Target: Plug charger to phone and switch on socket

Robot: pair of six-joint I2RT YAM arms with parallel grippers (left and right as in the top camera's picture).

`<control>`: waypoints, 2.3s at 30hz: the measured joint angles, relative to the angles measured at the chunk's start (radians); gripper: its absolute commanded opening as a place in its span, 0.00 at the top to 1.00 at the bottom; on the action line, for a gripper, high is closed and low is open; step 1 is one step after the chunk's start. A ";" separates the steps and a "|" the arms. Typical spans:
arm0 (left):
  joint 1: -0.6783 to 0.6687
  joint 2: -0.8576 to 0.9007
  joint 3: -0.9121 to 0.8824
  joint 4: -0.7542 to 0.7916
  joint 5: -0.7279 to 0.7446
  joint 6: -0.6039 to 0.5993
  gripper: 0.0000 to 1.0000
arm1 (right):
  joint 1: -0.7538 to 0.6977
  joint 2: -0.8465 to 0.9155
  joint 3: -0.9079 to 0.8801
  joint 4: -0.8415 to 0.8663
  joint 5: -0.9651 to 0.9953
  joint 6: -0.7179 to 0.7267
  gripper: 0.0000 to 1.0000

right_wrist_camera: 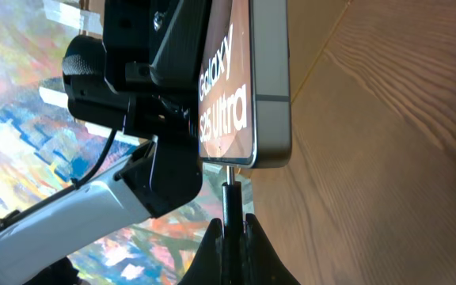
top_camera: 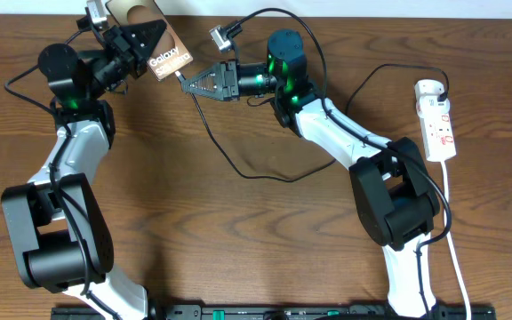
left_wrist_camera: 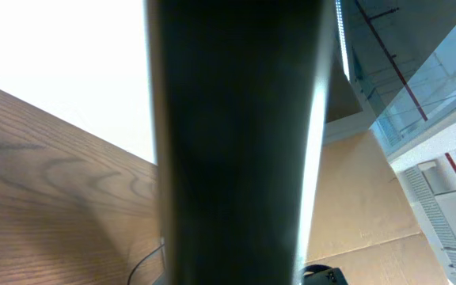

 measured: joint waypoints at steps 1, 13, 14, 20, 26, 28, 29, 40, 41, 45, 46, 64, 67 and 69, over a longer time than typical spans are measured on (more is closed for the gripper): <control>0.000 0.000 0.000 0.000 0.000 0.000 0.93 | 0.001 0.000 0.000 0.002 0.004 0.000 0.99; -0.004 0.000 0.000 0.000 0.003 -0.002 0.93 | 0.007 0.000 0.000 0.008 0.032 0.004 0.99; -0.004 0.000 0.000 0.000 0.003 -0.002 0.92 | 0.007 0.000 0.000 0.008 0.033 0.004 0.99; -0.013 0.000 0.000 -0.001 0.019 -0.003 0.93 | 0.008 0.000 0.000 0.011 0.040 0.007 0.99; -0.007 0.000 0.000 -0.001 0.034 -0.003 0.93 | 0.008 0.000 0.000 0.011 0.032 0.007 0.99; 0.007 0.000 0.000 -0.002 0.053 -0.003 0.93 | 0.008 0.000 0.000 0.010 0.033 0.007 0.99; 0.016 0.000 0.000 -0.002 0.064 -0.003 0.93 | 0.008 0.000 0.000 0.011 0.034 0.007 0.99; 0.058 0.000 0.000 -0.007 0.136 -0.002 0.93 | 0.004 0.000 0.000 0.014 0.013 0.007 0.99; 0.058 0.000 0.000 -0.007 0.137 -0.001 0.93 | 0.004 0.000 0.000 0.014 0.011 0.007 0.99; 0.058 0.000 0.000 -0.007 0.143 0.015 0.92 | 0.004 0.000 0.000 0.014 0.005 0.007 0.99; 0.058 0.000 0.000 -0.007 0.144 0.024 0.93 | 0.004 0.000 0.000 0.014 0.002 0.007 0.99; 0.058 0.000 0.000 -0.007 0.161 0.102 0.93 | 0.031 0.000 0.000 0.015 -0.017 0.006 0.99; 0.058 0.000 0.000 -0.007 0.161 0.102 0.93 | 0.035 0.000 0.000 0.015 -0.029 0.008 0.99; 0.058 0.000 0.000 -0.007 0.160 0.102 0.92 | 0.037 0.000 0.000 0.015 -0.032 0.013 0.99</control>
